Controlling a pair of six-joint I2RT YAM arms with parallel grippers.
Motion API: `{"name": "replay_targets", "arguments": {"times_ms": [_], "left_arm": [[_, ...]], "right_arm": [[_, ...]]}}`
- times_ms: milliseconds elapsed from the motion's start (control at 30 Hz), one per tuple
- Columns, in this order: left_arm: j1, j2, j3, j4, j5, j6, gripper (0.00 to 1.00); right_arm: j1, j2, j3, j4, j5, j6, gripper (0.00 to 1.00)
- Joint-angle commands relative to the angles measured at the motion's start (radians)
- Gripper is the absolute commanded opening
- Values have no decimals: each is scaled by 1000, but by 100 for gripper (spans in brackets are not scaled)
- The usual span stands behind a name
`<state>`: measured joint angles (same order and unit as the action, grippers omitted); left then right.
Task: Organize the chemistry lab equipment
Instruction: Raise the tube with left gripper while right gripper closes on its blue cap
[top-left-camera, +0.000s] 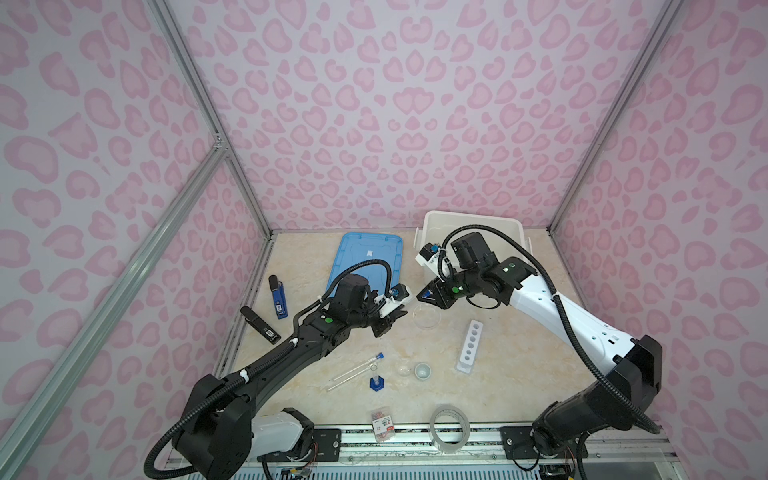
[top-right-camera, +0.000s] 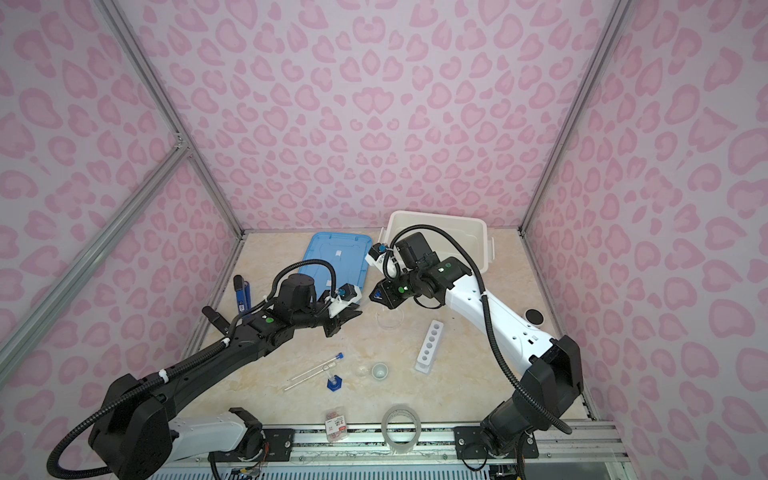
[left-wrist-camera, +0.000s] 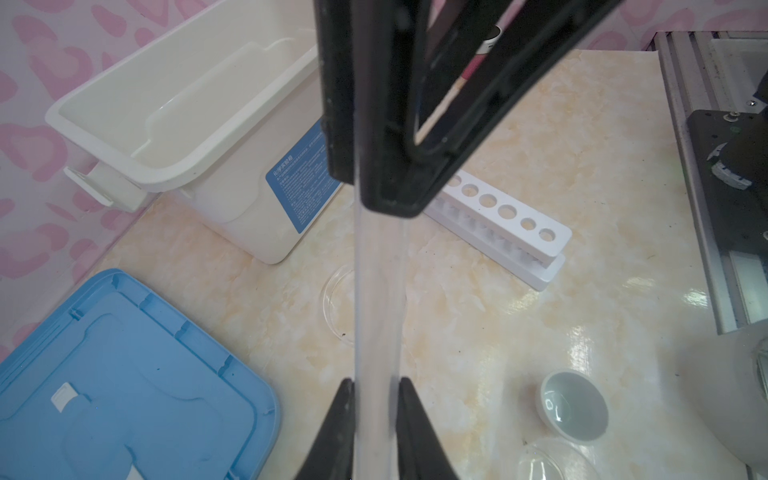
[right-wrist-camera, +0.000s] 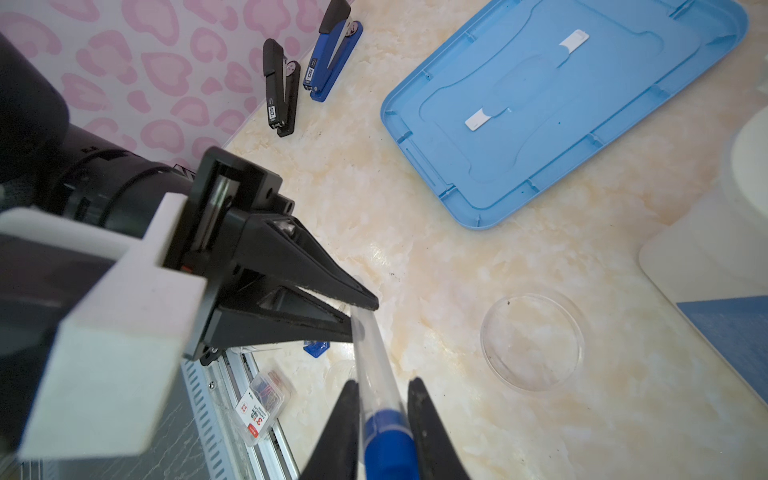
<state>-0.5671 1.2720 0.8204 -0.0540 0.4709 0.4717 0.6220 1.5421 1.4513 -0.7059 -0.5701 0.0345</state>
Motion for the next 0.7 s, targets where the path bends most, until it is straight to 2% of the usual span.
{"name": "replay_targets", "arguments": {"times_ms": [0,233,367,400,667], "left_arm": [[1,-4,-3,20,16,-5,21],[1,-4,-3,24,5,-7,25],[1,-5,-3,24,5,-13,35],[1,-6,-3,25,2,-15,41],[5,-65,-24,65,-107,-22,45]], "right_arm": [[2,2,-4,10,9,-2,17],[4,-5,-10,2,29,5,13],[5,2,-7,-12,53,5,13],[5,2,-7,-17,62,7,13],[-5,-17,26,-173,223,-2,12]]}}
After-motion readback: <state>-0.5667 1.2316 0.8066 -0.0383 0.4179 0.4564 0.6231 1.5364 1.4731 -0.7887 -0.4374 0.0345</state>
